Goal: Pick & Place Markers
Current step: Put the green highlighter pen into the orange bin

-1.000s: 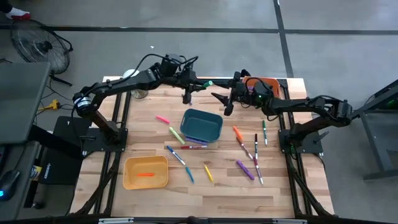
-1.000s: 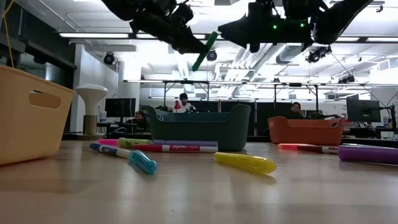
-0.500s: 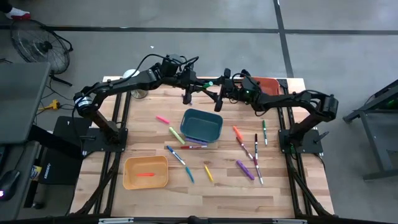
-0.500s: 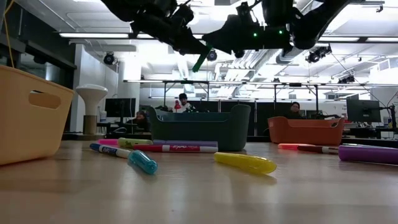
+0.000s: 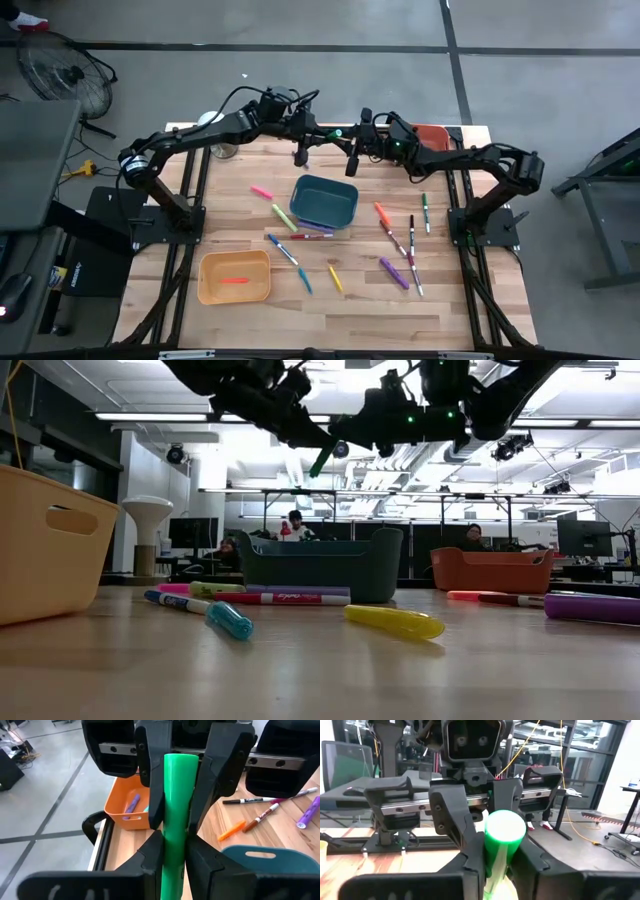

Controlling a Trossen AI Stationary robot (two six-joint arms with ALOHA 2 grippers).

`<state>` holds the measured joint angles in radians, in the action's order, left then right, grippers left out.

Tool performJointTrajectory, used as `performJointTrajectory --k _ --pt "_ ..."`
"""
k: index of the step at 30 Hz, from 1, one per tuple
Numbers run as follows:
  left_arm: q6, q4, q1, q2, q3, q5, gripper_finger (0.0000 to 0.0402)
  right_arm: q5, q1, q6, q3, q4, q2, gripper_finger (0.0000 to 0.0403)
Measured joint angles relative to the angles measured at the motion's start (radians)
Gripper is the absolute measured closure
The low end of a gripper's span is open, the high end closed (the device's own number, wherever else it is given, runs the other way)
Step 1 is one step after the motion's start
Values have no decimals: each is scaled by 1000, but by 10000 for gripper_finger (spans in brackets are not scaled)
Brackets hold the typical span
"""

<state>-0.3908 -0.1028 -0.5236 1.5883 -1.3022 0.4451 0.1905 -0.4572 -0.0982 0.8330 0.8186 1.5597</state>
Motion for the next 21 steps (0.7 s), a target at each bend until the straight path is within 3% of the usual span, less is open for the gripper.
performJointTrajectory --k 9,16,21 --pt "40 -5 1 0 0 -22 344 3 0 4 0 -9 0 347" --pt "66 -13 1 0 0 -89 237 -40 -4 -27 -1 -18 0 347" --pt "64 -25 1 0 0 -128 213 -63 -17 -42 -1 -69 0 347"
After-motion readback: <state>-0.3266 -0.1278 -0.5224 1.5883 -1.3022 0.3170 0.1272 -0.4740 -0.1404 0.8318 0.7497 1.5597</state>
